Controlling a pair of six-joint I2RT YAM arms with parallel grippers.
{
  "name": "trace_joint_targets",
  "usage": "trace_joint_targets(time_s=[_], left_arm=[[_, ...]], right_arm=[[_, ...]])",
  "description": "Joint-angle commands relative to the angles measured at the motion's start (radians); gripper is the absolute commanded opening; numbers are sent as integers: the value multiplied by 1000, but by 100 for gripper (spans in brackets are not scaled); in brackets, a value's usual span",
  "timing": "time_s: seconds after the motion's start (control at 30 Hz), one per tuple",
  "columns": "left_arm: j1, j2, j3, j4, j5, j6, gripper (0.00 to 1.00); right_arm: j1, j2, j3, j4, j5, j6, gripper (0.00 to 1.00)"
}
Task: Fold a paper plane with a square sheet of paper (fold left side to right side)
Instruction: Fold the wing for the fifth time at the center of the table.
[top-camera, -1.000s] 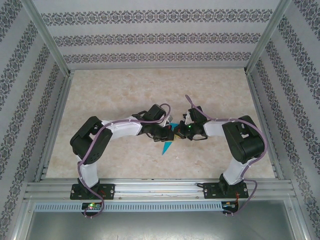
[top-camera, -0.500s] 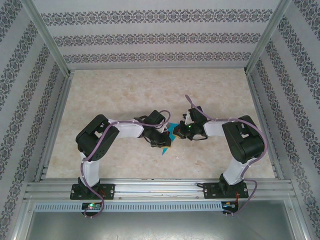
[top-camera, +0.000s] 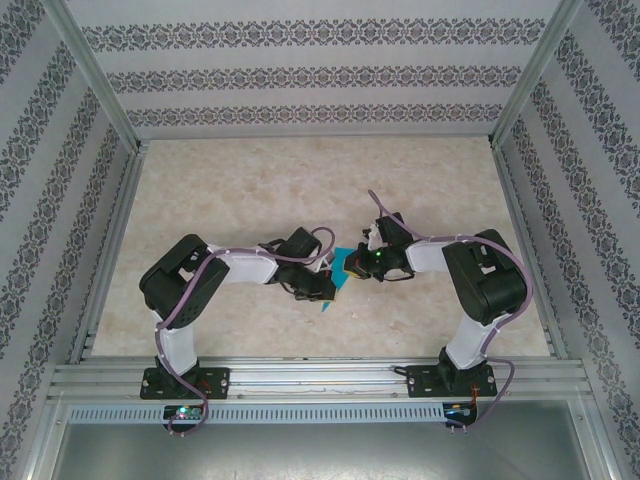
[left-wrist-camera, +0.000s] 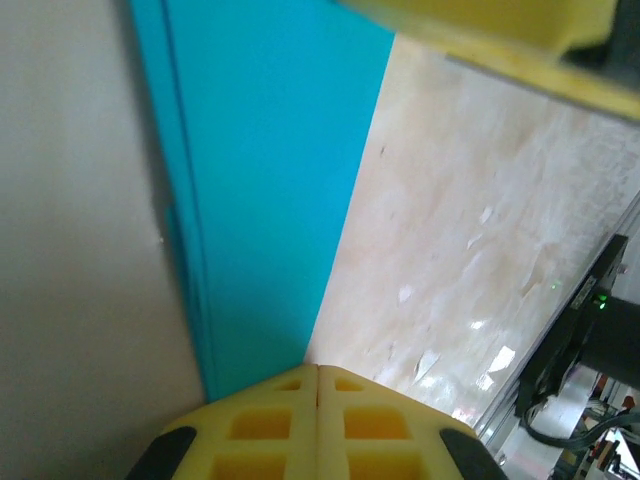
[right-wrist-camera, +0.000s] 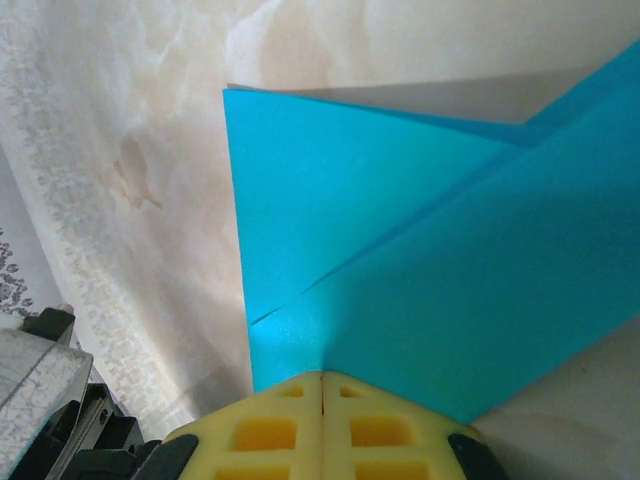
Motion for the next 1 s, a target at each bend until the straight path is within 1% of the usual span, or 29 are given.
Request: trace_joint_targets(time_s=[0.0, 0.17, 0.4, 0.73, 0.87, 0.97], left_arm=[[-13, -27, -77, -149, -23, 65, 0], [-15, -83, -155, -127, -14, 76, 0], [-22, -121, -225, -104, -14, 69, 0], [-45, -168, -266, -64, -17, 36, 0], [-39, -233, -265, -39, -21, 9, 2], [-12, -298, -269, 24, -22, -31, 2]], right_arm=[[-25, 50, -26, -125, 100, -28, 0], [-33, 52, -22, -131, 97, -37, 0], [-33, 47, -11, -152, 98, -49, 0], [-33, 46, 6, -172, 99, -57, 0], [-29, 23, 31, -170, 81, -60, 0], [-24, -4, 69, -177, 64, -64, 0]])
